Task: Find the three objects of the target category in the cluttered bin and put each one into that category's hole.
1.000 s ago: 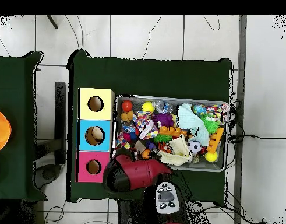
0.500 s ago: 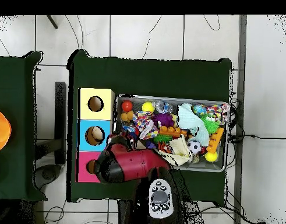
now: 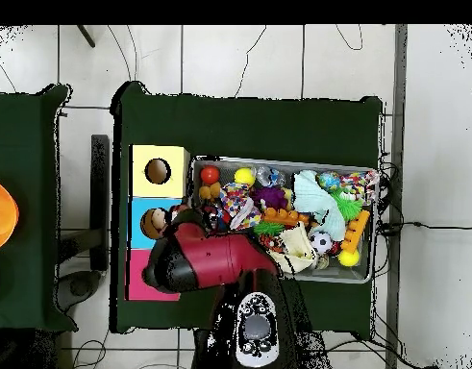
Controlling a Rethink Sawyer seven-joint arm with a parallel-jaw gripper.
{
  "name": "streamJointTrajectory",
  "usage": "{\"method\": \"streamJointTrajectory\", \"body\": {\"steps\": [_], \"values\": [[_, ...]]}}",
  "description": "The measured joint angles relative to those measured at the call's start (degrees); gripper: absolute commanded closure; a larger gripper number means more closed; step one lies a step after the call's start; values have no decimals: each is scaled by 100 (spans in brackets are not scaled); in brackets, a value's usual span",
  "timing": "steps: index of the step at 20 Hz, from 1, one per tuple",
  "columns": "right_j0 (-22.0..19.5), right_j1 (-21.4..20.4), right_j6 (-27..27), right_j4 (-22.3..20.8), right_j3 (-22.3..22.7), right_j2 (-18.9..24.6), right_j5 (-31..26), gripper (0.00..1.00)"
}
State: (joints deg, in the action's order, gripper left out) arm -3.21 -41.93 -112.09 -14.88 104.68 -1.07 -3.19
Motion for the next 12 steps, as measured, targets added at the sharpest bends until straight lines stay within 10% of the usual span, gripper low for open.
{"method": "streamJointTrajectory", "body": {"steps": [12], "values": [[22,574,0,-1318,-144,-8,-399,0]]}}
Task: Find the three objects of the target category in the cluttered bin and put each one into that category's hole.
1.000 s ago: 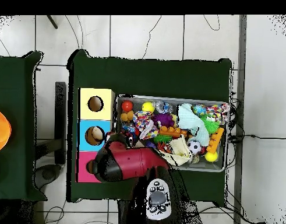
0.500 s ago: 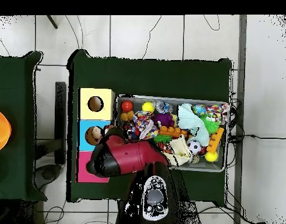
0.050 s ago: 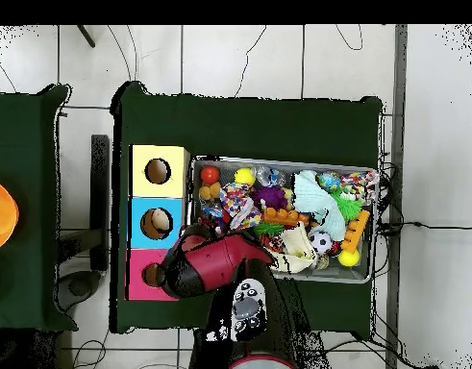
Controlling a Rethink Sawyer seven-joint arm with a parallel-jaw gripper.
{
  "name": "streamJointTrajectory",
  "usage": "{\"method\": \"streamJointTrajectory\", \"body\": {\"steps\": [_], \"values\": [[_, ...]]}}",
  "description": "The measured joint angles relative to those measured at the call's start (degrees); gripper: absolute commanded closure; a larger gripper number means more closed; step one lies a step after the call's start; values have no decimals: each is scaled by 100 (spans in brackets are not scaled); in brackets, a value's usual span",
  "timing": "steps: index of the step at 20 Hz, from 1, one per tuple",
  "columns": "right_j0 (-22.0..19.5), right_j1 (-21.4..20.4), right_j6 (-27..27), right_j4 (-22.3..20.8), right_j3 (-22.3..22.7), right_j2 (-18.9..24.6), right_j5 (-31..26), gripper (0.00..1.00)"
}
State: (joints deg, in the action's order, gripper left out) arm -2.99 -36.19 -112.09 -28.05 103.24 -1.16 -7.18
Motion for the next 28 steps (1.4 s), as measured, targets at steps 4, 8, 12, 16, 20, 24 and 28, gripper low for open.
{"method": "streamJointTrajectory", "body": {"steps": [4,8,12,16,20,24,28], "values": [[-12,159,0,-314,1,5,-5,0],[-60,185,0,-399,0,21,-5,0],[-180,135,0,-489,0,91,-12,0],[-249,73,0,-521,0,181,-52,0],[-313,-37,0,-502,1,265,-147,0],[-350,-168,0,-338,1,313,-200,0],[-455,-243,0,-168,2,397,-200,0]]}}
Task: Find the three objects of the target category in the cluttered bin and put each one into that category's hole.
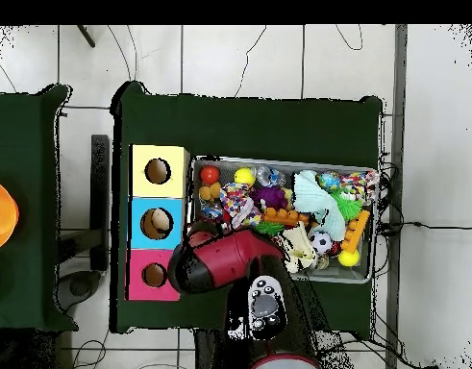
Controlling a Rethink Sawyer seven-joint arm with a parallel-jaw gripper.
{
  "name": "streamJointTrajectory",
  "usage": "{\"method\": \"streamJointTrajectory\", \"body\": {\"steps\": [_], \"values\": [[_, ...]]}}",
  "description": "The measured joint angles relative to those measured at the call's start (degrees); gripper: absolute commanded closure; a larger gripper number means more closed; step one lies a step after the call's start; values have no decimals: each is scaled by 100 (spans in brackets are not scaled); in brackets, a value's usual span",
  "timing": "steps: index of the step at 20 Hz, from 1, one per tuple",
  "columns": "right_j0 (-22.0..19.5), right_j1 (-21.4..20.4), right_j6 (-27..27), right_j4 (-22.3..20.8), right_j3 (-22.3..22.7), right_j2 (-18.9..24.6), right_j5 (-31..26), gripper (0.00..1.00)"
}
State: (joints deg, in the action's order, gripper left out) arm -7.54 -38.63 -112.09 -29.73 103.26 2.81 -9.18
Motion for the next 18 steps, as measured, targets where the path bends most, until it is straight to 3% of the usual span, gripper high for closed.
{"method": "streamJointTrajectory", "body": {"steps": [6,11,18], "values": [[-126,12,0,119,2,18,0,0],[-136,98,-1,478,7,-12,101,0],[-128,200,-72,1151,169,-178,813,0]]}}
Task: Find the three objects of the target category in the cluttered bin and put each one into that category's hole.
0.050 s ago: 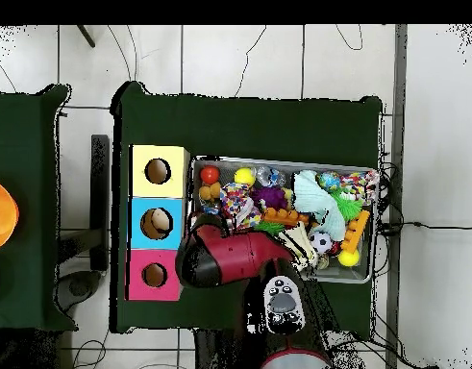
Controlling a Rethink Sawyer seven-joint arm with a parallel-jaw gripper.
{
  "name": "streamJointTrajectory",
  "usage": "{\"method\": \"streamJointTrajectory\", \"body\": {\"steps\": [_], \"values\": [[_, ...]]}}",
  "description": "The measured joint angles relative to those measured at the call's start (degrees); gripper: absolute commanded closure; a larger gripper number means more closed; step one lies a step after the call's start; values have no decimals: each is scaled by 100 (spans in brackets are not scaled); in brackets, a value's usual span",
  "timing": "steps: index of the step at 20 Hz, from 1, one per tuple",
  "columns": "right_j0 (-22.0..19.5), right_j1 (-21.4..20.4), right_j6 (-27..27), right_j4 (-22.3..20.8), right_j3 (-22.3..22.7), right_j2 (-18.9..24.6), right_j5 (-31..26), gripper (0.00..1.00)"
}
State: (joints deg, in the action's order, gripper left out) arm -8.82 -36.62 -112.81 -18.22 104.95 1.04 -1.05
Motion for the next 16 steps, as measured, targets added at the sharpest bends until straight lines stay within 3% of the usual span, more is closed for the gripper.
{"method": "streamJointTrajectory", "body": {"steps": [8,16], "values": [[136,97,-272,947,381,-358,934,0],[310,214,-648,1698,763,-613,1265,0]]}}
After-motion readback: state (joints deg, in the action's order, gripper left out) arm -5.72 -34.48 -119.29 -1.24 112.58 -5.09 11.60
